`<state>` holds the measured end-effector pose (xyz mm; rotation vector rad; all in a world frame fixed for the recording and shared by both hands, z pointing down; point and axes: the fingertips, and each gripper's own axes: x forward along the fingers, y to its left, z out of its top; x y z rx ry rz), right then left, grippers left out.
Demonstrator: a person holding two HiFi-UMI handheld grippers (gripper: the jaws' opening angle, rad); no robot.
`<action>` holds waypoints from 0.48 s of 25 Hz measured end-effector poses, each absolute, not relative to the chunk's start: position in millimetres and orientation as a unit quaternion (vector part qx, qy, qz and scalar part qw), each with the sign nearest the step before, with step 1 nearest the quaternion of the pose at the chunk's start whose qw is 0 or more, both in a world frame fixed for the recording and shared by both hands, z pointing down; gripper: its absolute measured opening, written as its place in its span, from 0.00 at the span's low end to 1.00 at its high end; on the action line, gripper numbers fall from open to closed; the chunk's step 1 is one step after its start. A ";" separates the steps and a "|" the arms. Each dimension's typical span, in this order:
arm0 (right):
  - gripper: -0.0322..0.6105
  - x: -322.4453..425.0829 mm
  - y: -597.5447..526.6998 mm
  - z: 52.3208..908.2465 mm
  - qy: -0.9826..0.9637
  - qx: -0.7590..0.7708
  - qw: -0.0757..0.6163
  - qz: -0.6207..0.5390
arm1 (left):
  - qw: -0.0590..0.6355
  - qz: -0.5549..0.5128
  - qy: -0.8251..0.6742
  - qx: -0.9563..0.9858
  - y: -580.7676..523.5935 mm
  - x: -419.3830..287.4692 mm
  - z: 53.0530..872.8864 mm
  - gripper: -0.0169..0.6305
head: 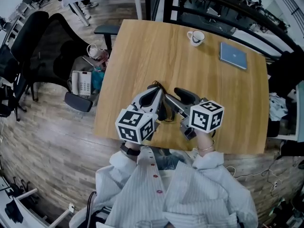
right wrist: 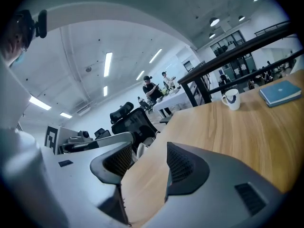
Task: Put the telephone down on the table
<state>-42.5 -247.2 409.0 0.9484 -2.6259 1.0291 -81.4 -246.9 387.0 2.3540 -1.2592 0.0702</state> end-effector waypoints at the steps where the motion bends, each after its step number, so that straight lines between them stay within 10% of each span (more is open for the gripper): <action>1: 0.43 -39.1 -248.0 401.2 -0.882 0.321 0.076 0.337 | 0.227 0.021 -0.456 0.860 -248.6 -77.8 379.7 0.05; 12: 0.19 4.9 -249.6 332.7 -0.901 0.347 0.022 0.260 | 0.181 -0.007 -0.420 0.889 -254.4 -31.1 325.4 0.05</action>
